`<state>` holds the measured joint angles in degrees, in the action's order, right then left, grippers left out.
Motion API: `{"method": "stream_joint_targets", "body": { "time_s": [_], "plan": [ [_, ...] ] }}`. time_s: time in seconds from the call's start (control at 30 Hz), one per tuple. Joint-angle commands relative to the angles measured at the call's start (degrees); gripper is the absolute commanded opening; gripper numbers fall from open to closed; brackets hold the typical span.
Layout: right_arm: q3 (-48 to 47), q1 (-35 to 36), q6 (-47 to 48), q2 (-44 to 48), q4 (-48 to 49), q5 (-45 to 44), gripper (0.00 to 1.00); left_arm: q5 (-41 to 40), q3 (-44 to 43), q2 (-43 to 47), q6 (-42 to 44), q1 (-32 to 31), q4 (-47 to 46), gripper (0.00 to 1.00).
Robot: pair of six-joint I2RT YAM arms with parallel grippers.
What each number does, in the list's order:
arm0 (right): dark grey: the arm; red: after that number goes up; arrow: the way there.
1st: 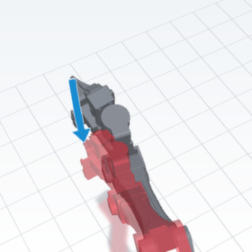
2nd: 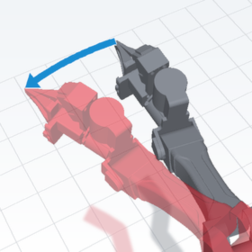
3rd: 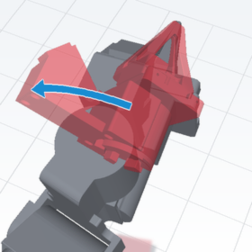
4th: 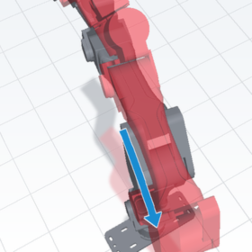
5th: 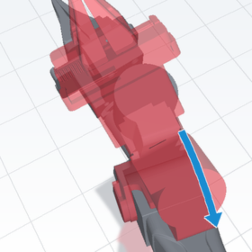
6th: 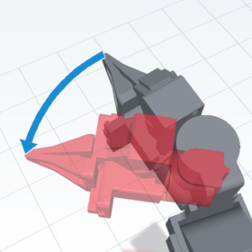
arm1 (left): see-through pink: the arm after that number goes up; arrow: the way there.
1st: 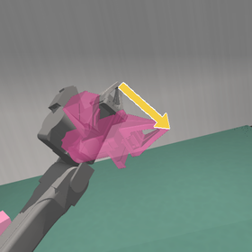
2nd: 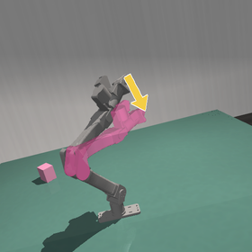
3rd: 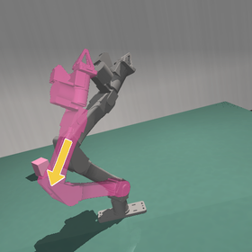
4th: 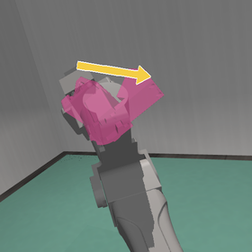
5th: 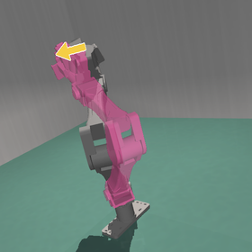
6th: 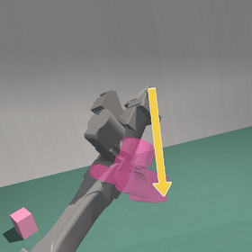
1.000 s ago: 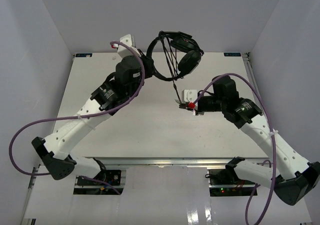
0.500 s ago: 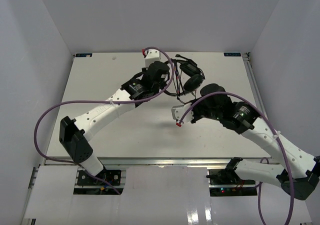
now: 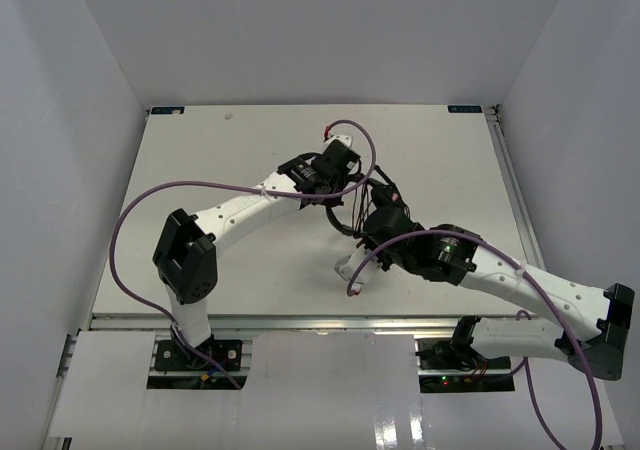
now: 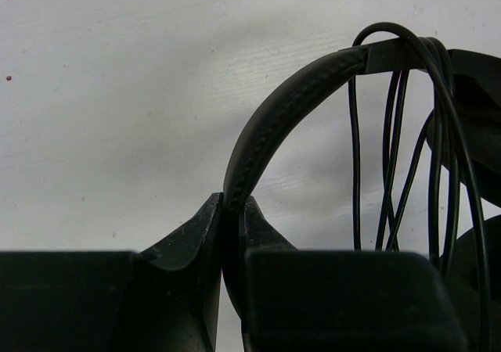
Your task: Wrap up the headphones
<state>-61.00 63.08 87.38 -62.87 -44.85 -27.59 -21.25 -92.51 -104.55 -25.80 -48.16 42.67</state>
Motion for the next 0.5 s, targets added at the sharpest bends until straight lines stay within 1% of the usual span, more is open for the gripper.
{"method": "stream_joint_targets", "body": {
  "time_s": [0.0, 0.1, 0.27, 0.4, 0.47],
  "plan": [
    [1.40, 2.77, 7.71, 0.10, 1.34, -7.01, 0.08, 6.46, -3.47, 0.03, 5.00, 0.18, 2.26, 0.00],
    [0.98, 3.97, 7.92, -0.74, 0.95, -5.76, 0.08, 9.80, -3.57, -0.63, 6.22, 0.12, 2.92, 0.00],
    [-1.46, 4.95, 4.08, -2.49, 0.24, -0.44, 0.08, 12.85, -2.19, -0.15, 6.92, 0.09, 1.60, 0.00],
    [-4.22, 4.87, -1.61, -3.42, -0.86, 6.36, 0.08, 14.45, -0.48, 0.58, 6.99, 0.10, 0.28, 0.00],
    [-7.11, 4.76, -4.81, -4.13, -2.13, 9.63, 0.08, 15.13, -0.39, 0.79, 6.71, 0.16, -0.15, 0.00]
  ]
}}
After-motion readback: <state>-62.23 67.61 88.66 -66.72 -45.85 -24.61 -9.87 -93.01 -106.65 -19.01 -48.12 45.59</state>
